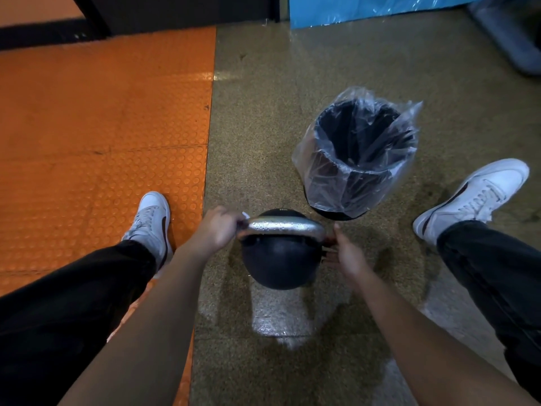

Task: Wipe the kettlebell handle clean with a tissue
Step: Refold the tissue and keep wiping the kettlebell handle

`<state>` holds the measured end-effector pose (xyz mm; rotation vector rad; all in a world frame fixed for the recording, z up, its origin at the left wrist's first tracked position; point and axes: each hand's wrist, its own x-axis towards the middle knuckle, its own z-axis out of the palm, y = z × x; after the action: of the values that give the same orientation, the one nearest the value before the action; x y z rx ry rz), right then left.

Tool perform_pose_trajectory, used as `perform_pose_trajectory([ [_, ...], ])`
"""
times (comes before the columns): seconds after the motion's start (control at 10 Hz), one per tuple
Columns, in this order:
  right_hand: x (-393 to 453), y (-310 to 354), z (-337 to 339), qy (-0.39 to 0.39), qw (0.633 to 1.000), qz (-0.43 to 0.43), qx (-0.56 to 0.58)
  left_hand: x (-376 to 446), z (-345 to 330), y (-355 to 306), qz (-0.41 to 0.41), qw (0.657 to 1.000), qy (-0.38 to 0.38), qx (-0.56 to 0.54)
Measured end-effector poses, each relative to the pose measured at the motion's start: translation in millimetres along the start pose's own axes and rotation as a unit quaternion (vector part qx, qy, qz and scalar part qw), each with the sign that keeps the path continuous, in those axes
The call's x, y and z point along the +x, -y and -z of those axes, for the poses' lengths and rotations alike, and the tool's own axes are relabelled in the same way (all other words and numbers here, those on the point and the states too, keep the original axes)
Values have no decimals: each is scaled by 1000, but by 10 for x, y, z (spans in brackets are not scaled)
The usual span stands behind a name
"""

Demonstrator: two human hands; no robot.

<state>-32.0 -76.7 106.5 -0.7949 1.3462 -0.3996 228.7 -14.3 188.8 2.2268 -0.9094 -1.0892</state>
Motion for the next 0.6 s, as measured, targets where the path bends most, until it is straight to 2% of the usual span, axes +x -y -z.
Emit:
perform_pose_trajectory([
  [0.1, 1, 12, 6, 1, 1000, -1, 12, -26, 33, -206, -20, 999, -21, -29],
  [0.2, 25, 11, 15, -1, 1000, -1, 12, -93, 127, -126, -91, 995, -34, -16],
  [0.3, 32, -16, 11, -2, 1000, 7, 3, -107, 49, 22, -23, 999, -28, 17],
  [0.5, 21, 9, 5, 4, 1000, 2, 8, -213, 27, -93, -97, 991, -89, -29],
  [0.6, 41, -16, 25, 9, 1000, 9, -3, -200, -18, 57, -121, 986, -72, 92],
])
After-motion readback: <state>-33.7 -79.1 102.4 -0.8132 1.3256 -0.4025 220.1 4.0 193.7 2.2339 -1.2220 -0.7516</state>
